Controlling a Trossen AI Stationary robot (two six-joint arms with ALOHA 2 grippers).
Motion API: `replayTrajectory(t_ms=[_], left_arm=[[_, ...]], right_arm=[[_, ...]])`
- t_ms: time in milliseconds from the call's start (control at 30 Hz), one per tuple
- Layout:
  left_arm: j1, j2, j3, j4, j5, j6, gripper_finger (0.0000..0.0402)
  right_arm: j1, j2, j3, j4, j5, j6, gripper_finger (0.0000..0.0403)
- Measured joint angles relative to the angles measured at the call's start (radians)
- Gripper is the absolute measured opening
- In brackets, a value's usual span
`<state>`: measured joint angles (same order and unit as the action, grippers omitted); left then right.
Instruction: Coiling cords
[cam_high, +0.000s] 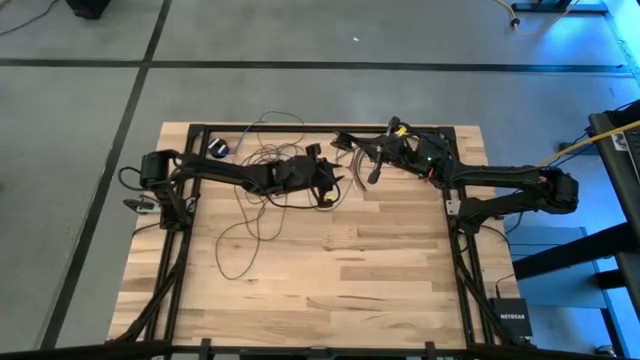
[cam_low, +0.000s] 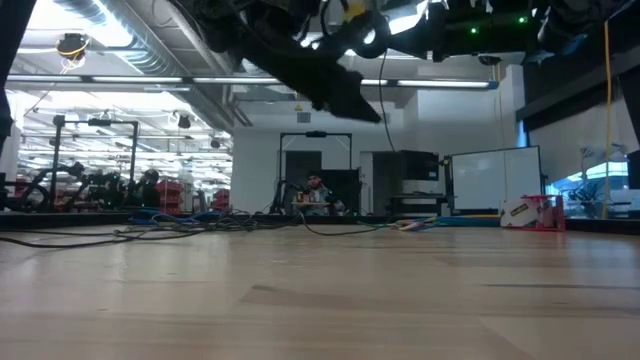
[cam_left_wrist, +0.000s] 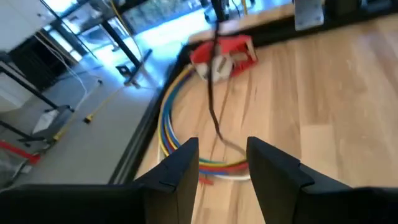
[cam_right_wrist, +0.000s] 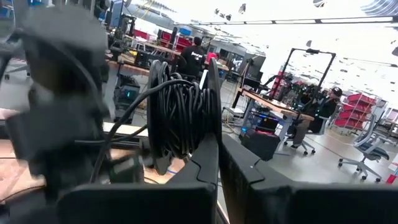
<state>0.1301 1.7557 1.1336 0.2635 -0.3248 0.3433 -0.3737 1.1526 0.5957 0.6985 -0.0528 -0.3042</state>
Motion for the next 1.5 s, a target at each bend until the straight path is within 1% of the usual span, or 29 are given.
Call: replayTrajectory(t_ms=[133, 233, 333, 400, 533, 733, 833, 967, 1167, 1267, 1433, 1500], left_arm=[[-0.028, -0.1, 0.0, -0.033, -0.004, -0.026, 0.0129], [-0.031, -0.186, -0.029, -0.027, 0.013, -0.027, 0.0129], [0.001, -0.246, -0.064, 0.053, 0.018, -0.044, 0.0129], [0.018, -0.272, -0.074, 0.078, 0.013, -0.054, 0.0129], [0.034, -0.283, -0.074, 0.099, 0.018, -0.06, 0.0129], [0.03, -0.283, -0.075, 0.187, 0.017, -0.075, 0.0129], [0.016, -0.282, -0.075, 0.185, 0.018, -0.078, 0.0129], [0.017, -0.282, -0.075, 0.189, 0.023, -0.017, 0.0129], [0.019, -0.282, -0.075, 0.182, 0.02, -0.055, 0.0129], [0.014, -0.282, -0.075, 0.158, 0.021, -0.05, 0.0129], [0.012, -0.282, -0.075, 0.141, 0.02, -0.05, 0.0129], [0.015, -0.282, -0.075, 0.141, 0.04, -0.049, 0.0128]], right_arm=[[0.0, 0.0, 0.0, 0.0, 0.0, -0.011, 0.0009], [0.0, 0.0, 0.0, -0.001, 0.0, -0.015, 0.0009], [0.0, 0.0, 0.0, -0.001, 0.0, -0.015, 0.0009], [0.0, 0.0, -0.001, 0.001, 0.002, -0.015, 0.0009], [0.0, 0.0, -0.001, 0.003, 0.0, -0.015, 0.0009], [0.001, 0.0, -0.001, 0.002, 0.0, -0.014, 0.0009], [0.001, 0.0, -0.001, 0.003, -0.024, -0.005, 0.0009], [0.001, 0.0, -0.001, 0.013, -0.107, 0.012, 0.0009], [0.0, 0.002, -0.001, 0.035, -0.121, 0.036, 0.0009], [0.0, 0.002, -0.001, 0.044, -0.149, 0.036, 0.0009], [0.0, 0.011, -0.001, 0.053, -0.16, 0.036, 0.0009], [0.0, 0.031, 0.0, 0.076, -0.169, 0.037, 0.0009]])
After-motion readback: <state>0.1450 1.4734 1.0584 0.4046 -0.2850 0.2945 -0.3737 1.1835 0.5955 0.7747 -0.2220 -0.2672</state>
